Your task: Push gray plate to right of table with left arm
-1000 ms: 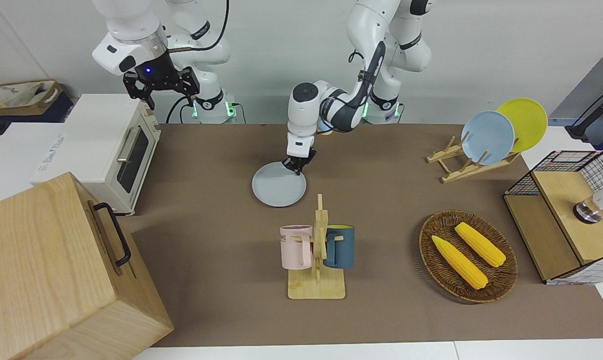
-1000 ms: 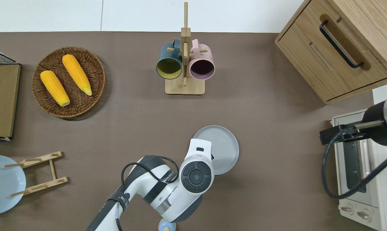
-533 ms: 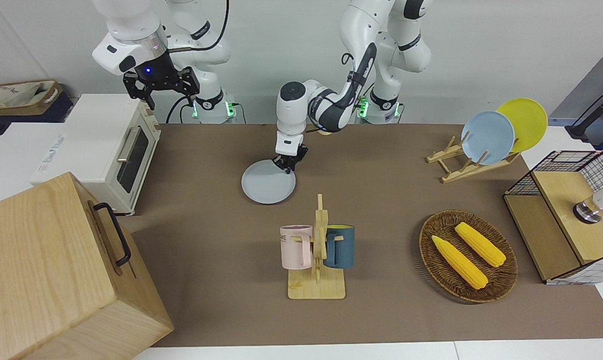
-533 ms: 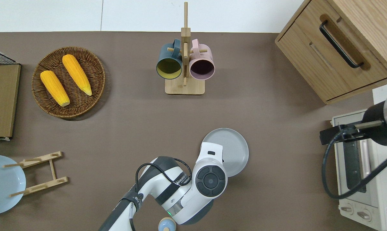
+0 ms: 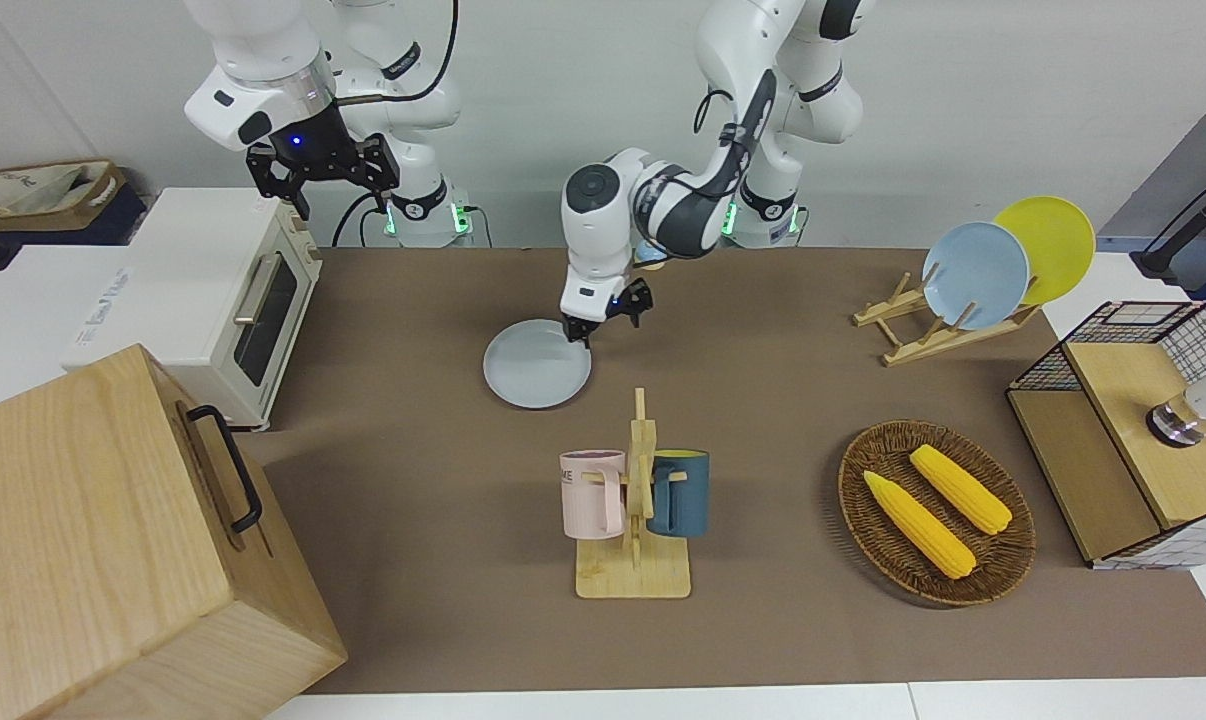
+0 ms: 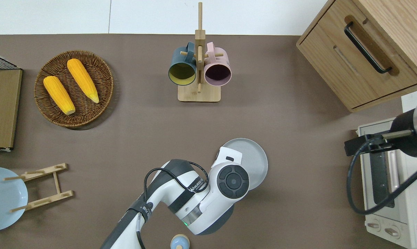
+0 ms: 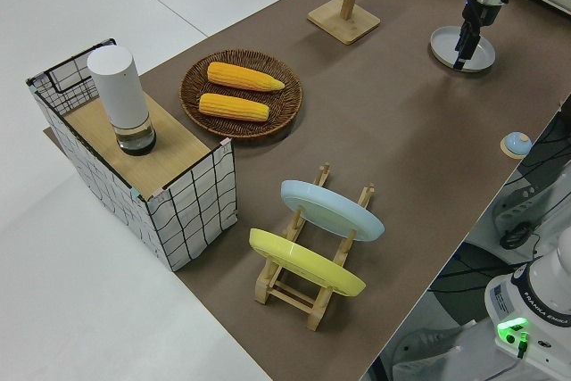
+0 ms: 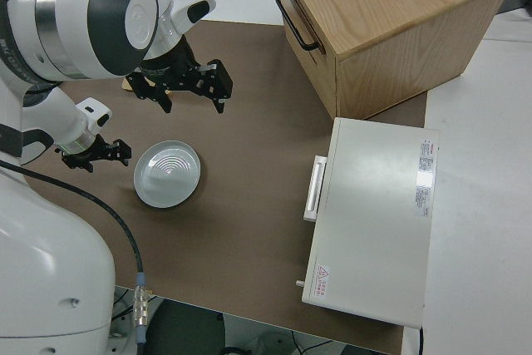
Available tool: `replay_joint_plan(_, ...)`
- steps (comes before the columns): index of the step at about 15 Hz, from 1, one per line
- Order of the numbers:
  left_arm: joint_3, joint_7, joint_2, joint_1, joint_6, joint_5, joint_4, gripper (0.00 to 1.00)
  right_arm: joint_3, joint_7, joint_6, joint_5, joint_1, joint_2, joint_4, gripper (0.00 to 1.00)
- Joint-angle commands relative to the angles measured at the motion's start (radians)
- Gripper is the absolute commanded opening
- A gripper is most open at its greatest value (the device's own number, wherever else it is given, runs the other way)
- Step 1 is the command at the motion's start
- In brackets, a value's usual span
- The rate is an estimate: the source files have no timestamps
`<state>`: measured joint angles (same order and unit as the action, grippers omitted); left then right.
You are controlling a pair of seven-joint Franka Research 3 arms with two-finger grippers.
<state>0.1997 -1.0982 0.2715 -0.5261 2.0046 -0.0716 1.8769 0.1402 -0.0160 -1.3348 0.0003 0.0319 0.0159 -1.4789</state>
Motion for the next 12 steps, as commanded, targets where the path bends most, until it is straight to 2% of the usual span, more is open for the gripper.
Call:
replay_joint_plan(1, -0.008, 0.158, -0.076, 0.063, -0.147, 0.026, -0.044, 1.0, 0.016, -0.012, 0.016, 0.004, 0.019, 0.002, 0.009, 0.983)
replay_joint_plan(3, -0.014, 0.339, -0.145, 0.167, -0.211, 0.038, -0.044, 1.0, 0.016, -0.012, 0.016, 0.004, 0.019, 0.002, 0.009, 0.983)
replay_joint_plan(7, -0.013, 0.716, -0.291, 0.436, -0.326, 0.07, -0.047, 1.0, 0.016, -0.012, 0.016, 0.004, 0.02, 0.002, 0.009, 0.983)
replay_joint_plan(10, -0.014, 0.82, -0.324, 0.556, -0.415, 0.087, -0.123, 1.0, 0.016, -0.012, 0.016, 0.004, 0.019, 0.002, 0.009, 0.983)
replay_joint_plan(12, -0.016, 0.853, -0.322, 0.587, -0.479, 0.09, -0.194, 1.0, 0.016, -0.012, 0.016, 0.004, 0.019, 0.002, 0.009, 0.983)
